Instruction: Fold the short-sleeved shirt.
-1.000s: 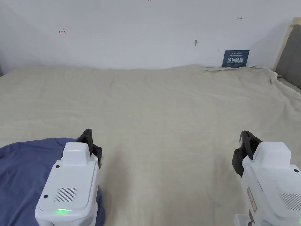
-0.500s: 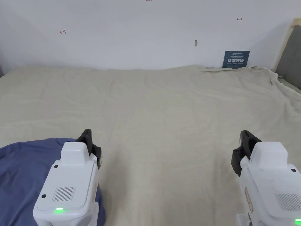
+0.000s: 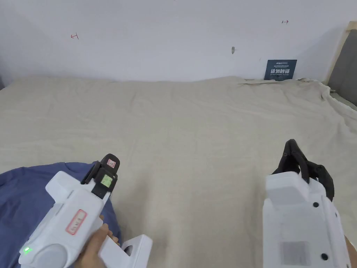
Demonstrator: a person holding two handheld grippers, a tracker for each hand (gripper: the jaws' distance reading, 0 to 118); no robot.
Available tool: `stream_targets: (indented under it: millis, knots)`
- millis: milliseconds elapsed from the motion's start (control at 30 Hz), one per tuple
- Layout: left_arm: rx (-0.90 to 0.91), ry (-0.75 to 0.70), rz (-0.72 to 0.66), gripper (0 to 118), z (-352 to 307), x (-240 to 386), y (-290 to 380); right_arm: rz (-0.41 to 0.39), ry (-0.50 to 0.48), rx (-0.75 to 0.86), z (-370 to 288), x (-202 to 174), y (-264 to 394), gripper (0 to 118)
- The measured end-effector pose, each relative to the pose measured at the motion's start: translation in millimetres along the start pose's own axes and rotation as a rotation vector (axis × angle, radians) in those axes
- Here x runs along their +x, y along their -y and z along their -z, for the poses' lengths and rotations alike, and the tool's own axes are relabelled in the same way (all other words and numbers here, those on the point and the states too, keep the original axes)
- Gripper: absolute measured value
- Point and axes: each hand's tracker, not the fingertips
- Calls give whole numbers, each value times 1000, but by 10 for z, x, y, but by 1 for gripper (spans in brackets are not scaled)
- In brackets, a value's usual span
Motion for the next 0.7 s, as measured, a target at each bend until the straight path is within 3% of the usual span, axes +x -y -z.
stream_targets:
  millis: [100, 167, 267, 700]
  knots:
    - [59, -111, 451, 0, -7, 299, 97, 307, -117, -113, 70, 194, 39, 0]
    - [90, -149, 667, 0, -1, 386, 183, 451, -165, -158, 117, 280, 108, 0]
    - [112, -184, 787, 0, 12, 408, 274, 558, -197, -205, 151, 328, 181, 0]
    - [105, -178, 688, 0, -1, 301, 207, 563, -197, -212, 156, 321, 194, 0]
